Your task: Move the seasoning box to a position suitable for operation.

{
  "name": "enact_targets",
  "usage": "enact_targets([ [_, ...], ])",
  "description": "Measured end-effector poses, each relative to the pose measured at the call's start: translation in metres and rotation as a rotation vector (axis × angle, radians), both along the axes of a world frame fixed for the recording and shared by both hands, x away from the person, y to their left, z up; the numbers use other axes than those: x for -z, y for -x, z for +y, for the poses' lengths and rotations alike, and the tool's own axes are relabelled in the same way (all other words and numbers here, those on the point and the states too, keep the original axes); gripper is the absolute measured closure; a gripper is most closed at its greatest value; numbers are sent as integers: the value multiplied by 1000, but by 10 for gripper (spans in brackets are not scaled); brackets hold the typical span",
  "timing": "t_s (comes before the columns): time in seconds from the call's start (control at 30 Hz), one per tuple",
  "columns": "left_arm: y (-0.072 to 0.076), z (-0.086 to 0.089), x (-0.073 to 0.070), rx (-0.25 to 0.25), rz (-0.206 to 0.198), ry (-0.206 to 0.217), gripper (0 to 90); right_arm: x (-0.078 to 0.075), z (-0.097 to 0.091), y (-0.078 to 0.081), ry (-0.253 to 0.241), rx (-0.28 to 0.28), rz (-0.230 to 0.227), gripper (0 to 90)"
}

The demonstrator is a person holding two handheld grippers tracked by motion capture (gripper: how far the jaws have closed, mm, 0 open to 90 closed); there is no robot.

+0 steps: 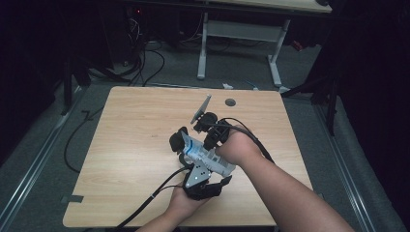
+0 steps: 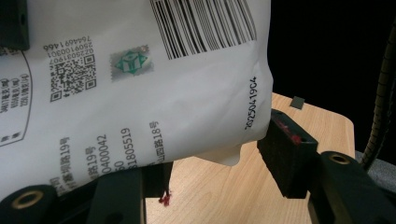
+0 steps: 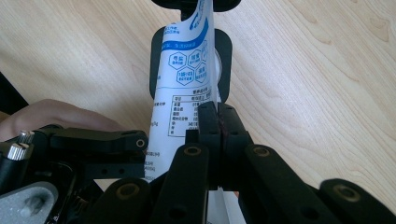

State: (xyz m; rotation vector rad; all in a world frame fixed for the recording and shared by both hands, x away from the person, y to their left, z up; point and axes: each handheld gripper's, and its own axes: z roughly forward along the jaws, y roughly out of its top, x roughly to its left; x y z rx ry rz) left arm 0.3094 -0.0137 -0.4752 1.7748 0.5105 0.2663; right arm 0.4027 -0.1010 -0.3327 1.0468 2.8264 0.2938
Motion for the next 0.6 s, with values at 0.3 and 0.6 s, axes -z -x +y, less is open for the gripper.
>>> enact_targets([
  [0.3, 0, 0, 0, 0, -1, 2, 480, 1, 0, 0, -3, -5, -1, 900],
  [0.6, 0, 0, 0, 4, -3, 0, 480, 0, 0, 0, -2, -1, -4, 900],
])
